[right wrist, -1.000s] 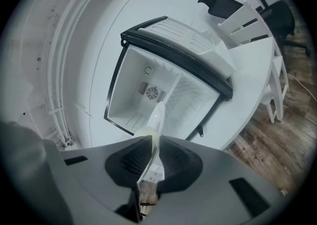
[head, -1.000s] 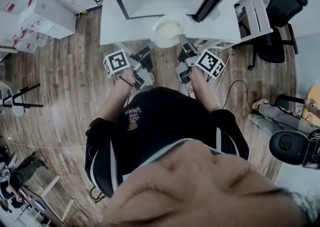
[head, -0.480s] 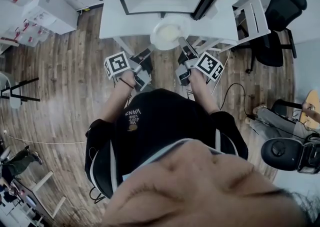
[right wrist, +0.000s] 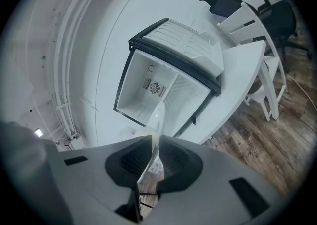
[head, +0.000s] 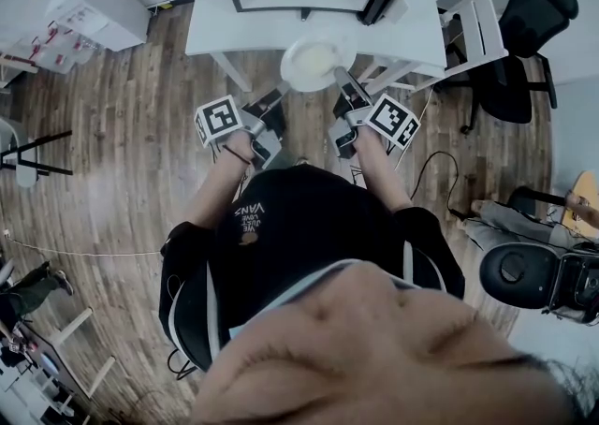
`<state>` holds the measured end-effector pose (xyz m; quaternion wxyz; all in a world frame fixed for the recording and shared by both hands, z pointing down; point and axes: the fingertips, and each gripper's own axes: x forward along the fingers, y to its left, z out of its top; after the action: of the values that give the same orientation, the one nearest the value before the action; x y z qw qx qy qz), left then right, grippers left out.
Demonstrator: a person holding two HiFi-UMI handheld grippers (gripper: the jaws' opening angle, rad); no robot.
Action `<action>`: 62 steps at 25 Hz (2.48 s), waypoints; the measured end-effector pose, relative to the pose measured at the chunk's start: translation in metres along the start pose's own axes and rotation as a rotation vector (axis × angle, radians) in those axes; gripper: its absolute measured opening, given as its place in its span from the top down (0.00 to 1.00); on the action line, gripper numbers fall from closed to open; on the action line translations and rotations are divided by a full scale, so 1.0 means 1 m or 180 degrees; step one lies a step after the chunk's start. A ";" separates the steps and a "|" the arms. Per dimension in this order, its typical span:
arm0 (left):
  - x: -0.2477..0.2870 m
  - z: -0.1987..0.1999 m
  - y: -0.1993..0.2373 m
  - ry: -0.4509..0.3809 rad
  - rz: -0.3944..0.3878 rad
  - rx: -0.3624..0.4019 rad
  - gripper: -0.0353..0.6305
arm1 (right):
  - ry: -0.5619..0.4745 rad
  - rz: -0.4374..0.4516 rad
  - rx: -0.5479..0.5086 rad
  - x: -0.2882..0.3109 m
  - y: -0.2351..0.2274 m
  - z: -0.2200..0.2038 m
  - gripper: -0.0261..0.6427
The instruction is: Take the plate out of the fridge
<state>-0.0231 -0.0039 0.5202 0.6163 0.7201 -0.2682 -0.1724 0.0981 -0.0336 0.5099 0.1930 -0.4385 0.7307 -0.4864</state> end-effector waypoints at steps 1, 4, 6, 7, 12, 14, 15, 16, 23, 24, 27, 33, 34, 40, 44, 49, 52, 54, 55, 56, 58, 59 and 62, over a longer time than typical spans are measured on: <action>-0.002 -0.002 0.000 -0.0004 0.0009 0.0000 0.91 | 0.0004 0.0003 -0.0005 -0.001 0.001 -0.002 0.88; -0.005 -0.010 -0.001 -0.0001 0.0000 -0.0018 0.91 | 0.0019 -0.0007 -0.0002 -0.009 0.001 -0.005 0.88; -0.004 -0.013 -0.003 0.0009 -0.0037 -0.0024 0.91 | 0.0016 -0.0010 0.0006 -0.013 0.000 -0.006 0.88; -0.004 -0.014 -0.003 0.0015 -0.0040 -0.0024 0.91 | 0.0011 -0.0010 0.0009 -0.014 -0.001 -0.006 0.88; -0.007 -0.014 -0.002 0.0055 -0.0016 -0.0015 0.91 | -0.0016 -0.0017 0.0017 -0.015 0.001 -0.009 0.88; -0.008 -0.012 -0.001 0.0073 0.0012 0.0001 0.91 | -0.0035 -0.0020 0.0022 -0.014 0.001 -0.009 0.88; -0.009 -0.011 -0.001 0.0085 0.0013 0.0009 0.91 | -0.0044 -0.0022 0.0023 -0.013 0.002 -0.009 0.88; -0.009 -0.010 -0.002 0.0100 0.0008 0.0017 0.91 | -0.0055 -0.0024 0.0020 -0.013 0.004 -0.009 0.88; -0.025 -0.005 -0.004 0.0192 -0.0030 0.0008 0.91 | -0.0132 -0.0067 0.0040 -0.012 0.015 -0.024 0.88; -0.028 -0.005 -0.004 0.0205 -0.0020 0.0006 0.91 | -0.0139 -0.0077 0.0050 -0.013 0.016 -0.027 0.88; -0.036 -0.003 -0.004 0.0234 -0.0004 0.0018 0.91 | -0.0160 -0.0090 0.0074 -0.013 0.020 -0.034 0.88; -0.047 -0.001 -0.004 0.0268 -0.0020 0.0017 0.91 | -0.0189 -0.0106 0.0087 -0.013 0.025 -0.044 0.88; -0.048 0.000 -0.003 0.0271 -0.0011 0.0024 0.91 | -0.0198 -0.0104 0.0084 -0.012 0.026 -0.045 0.88; -0.058 0.002 -0.007 0.0304 -0.0065 0.0019 0.90 | -0.0257 -0.0104 0.0069 -0.015 0.035 -0.052 0.88; -0.066 0.002 -0.007 0.0322 -0.0043 0.0052 0.90 | -0.0288 -0.0111 0.0062 -0.017 0.040 -0.059 0.88; -0.067 0.003 -0.008 0.0341 -0.0044 0.0048 0.91 | -0.0299 -0.0124 0.0035 -0.017 0.042 -0.059 0.88; -0.067 0.003 -0.008 0.0339 -0.0043 0.0040 0.91 | -0.0298 -0.0124 0.0032 -0.017 0.042 -0.059 0.88; -0.066 0.002 -0.009 0.0341 -0.0070 0.0031 0.91 | -0.0297 -0.0125 0.0031 -0.017 0.042 -0.059 0.88; -0.066 0.002 -0.010 0.0341 -0.0087 0.0021 0.90 | -0.0294 -0.0125 0.0029 -0.017 0.042 -0.059 0.88; -0.066 0.002 -0.010 0.0338 -0.0087 0.0018 0.91 | -0.0292 -0.0125 0.0027 -0.017 0.043 -0.059 0.88; -0.068 0.003 -0.008 0.0331 -0.0050 0.0032 0.91 | -0.0289 -0.0124 0.0025 -0.017 0.043 -0.059 0.88; -0.068 0.003 -0.008 0.0330 -0.0040 0.0039 0.91 | -0.0290 -0.0124 0.0024 -0.017 0.043 -0.059 0.88; -0.067 0.003 -0.008 0.0328 -0.0050 0.0043 0.91 | -0.0294 -0.0123 0.0021 -0.016 0.043 -0.059 0.88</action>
<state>-0.0775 0.0345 0.5067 0.6231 0.7343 -0.2315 -0.1381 0.0457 0.0180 0.4964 0.2185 -0.4738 0.7108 -0.4717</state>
